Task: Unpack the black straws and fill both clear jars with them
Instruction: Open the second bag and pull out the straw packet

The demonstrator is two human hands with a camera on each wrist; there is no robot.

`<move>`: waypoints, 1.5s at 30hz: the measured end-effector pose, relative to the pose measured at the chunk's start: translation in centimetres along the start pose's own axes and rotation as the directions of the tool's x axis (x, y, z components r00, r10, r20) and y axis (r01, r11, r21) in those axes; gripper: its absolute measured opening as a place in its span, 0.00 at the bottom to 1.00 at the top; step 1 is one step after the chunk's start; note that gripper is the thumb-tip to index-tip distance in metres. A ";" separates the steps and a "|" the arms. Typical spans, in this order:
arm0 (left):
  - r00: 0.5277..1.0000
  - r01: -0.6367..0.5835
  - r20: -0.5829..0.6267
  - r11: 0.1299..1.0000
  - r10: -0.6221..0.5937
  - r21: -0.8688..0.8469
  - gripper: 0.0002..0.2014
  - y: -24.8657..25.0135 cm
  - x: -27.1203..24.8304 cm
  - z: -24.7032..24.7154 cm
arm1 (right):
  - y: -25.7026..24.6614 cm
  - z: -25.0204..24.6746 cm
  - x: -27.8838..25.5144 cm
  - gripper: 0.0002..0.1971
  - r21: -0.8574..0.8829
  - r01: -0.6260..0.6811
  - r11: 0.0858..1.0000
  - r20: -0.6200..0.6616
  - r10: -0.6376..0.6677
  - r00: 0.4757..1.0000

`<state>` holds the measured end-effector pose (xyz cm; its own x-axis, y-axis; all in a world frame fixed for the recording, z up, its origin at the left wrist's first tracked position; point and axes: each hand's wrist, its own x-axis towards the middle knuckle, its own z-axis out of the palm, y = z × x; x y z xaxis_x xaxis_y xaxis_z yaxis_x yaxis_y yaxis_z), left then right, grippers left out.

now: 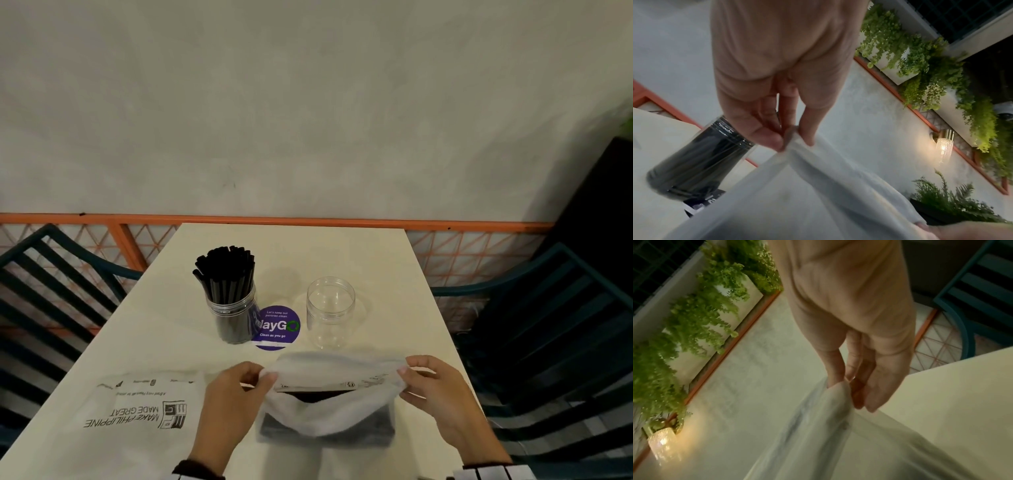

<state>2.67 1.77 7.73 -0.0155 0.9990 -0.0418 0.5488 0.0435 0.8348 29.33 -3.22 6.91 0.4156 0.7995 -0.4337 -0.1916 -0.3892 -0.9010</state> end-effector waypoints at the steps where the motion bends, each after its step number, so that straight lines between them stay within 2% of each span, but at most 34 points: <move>1: 0.999 0.017 0.039 1.000 -0.016 -0.025 0.07 -0.2 0.0 0.3 | 0.1 0.3 -0.1 0.05 0.040 -0.035 0.999 0.027 0.034 0.999; 3: 0.977 0.136 0.187 0.977 -0.104 -0.164 0.10 -0.4 0.0 0.7 | 0.4 1.1 -0.3 0.08 0.128 -0.114 0.985 0.091 0.102 0.991; 4: 0.947 0.235 0.276 0.937 -0.162 -0.259 0.11 -0.4 0.0 0.8 | 0.5 1.4 -0.3 0.08 0.188 -0.159 0.969 0.145 0.133 0.980; 7: 0.821 0.525 0.507 0.696 -0.263 -0.489 0.11 -0.2 0.3 0.4 | 0.6 1.2 -0.2 0.08 0.341 -0.310 0.887 0.333 0.194 0.923; 9: 0.761 0.629 0.581 0.548 -0.290 -0.551 0.10 -0.1 0.5 -0.4 | 0.3 0.4 -0.1 0.10 0.374 -0.365 0.853 0.439 0.184 0.880; 11: 0.725 0.688 0.606 0.396 -0.328 -0.609 0.08 -0.2 0.8 -0.9 | 0.1 -0.2 -0.1 0.17 0.417 -0.397 0.818 0.488 0.168 0.857; 12: 0.711 0.703 0.614 0.336 -0.344 -0.627 0.08 -0.1 0.8 -1.1 | 0.0 -0.4 -0.3 0.16 0.419 -0.403 0.813 0.502 0.162 0.850; 14: 0.692 0.720 0.629 0.280 -0.354 -0.635 0.10 0.0 0.9 -1.0 | -0.4 -0.4 -0.5 0.07 0.413 -0.396 0.820 0.494 0.164 0.854; 16: 0.700 0.713 0.616 0.295 -0.361 -0.637 0.09 0.1 0.7 -0.9 | -0.8 -0.2 -0.9 0.06 0.364 -0.334 0.870 0.459 0.144 0.876; 18: 0.754 0.657 0.562 0.381 -0.342 -0.650 0.08 0.0 0.6 -0.6 | -0.7 -0.4 -1.1 0.15 0.345 -0.241 0.907 0.418 0.081 0.905; 20: 0.825 0.554 0.487 0.587 -0.288 -0.591 0.02 0.0 0.4 -0.3 | -0.2 -0.5 -1.0 0.26 0.250 -0.161 0.955 0.375 0.058 0.925; 22: 0.866 0.450 0.432 0.772 -0.253 -0.450 0.08 -0.4 0.4 0.3 | 0.6 0.0 -1.1 0.24 -0.037 0.015 0.999 0.222 -0.006 0.975; 24: 0.897 0.360 0.362 0.894 -0.254 -0.267 0.14 -0.4 0.5 1.0 | 1.6 0.7 -0.9 0.14 -0.395 0.168 0.903 0.038 -0.167 0.985; 25: 0.912 0.320 0.325 0.930 -0.251 -0.180 0.14 -0.4 0.5 1.2 | 2.0 0.9 -0.7 0.09 -0.517 0.202 0.832 0.005 -0.233 0.973; 27: 0.942 0.223 0.260 0.975 -0.210 -0.020 0.13 -0.7 0.4 1.4 | 2.3 0.9 -0.5 0.06 -0.603 0.219 0.767 -0.021 -0.289 0.957; 29: 0.961 0.170 0.217 0.985 -0.170 0.023 0.14 -1.4 0.3 1.5 | 2.6 0.4 0.0 0.05 -0.611 0.212 0.763 -0.044 -0.300 0.953; 31: 0.967 0.196 0.163 0.980 -0.195 0.010 0.14 -1.9 0.2 1.6 | 3.0 0.1 0.3 0.04 -0.589 0.195 0.784 -0.055 -0.279 0.959; 33: 0.971 0.224 0.083 0.975 -0.223 -0.001 0.11 -2.0 0.3 1.5 | 3.3 0.3 0.4 0.03 -0.468 0.147 0.871 -0.054 -0.194 0.979; 35: 0.983 0.182 0.032 0.983 -0.183 0.005 0.08 -1.9 0.5 1.4 | 3.2 0.4 0.4 0.03 -0.296 0.081 0.952 -0.038 -0.096 0.995; 37: 0.989 0.134 0.071 0.991 -0.133 0.000 0.09 -2.2 0.6 1.5 | 2.8 0.5 0.1 0.03 -0.138 0.011 0.990 -0.005 -0.012 1.000; 39: 0.972 0.179 0.173 0.979 -0.161 -0.093 0.13 -2.6 0.4 1.7 | 2.6 0.9 -0.3 0.02 -0.100 -0.033 0.994 0.023 0.035 0.999; 40: 0.954 0.236 0.227 0.957 -0.195 -0.169 0.14 -2.7 0.3 1.8 | 2.5 1.1 -0.4 0.04 -0.105 -0.045 0.993 0.027 0.048 0.998; 42: 0.912 0.370 0.315 0.855 -0.261 -0.363 0.13 -2.8 0.4 1.6 | 2.6 0.9 -0.3 0.06 -0.075 -0.103 0.992 0.059 0.108 0.992; 44: 0.857 0.504 0.400 0.688 -0.324 -0.522 0.09 -2.8 0.6 0.9 | 2.6 0.2 0.1 0.08 0.084 -0.243 0.966 0.154 0.228 0.961; 45: 0.821 0.568 0.445 0.593 -0.358 -0.571 0.09 -2.7 0.7 0.5 | 2.7 -0.3 0.4 0.11 0.191 -0.330 0.924 0.215 0.288 0.933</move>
<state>1.57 2.36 5.22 0.1625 0.8003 -0.5771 -0.1611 0.5986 0.7847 29.24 -4.14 4.30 0.1409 0.7322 -0.6663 -0.4844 -0.5360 -0.6914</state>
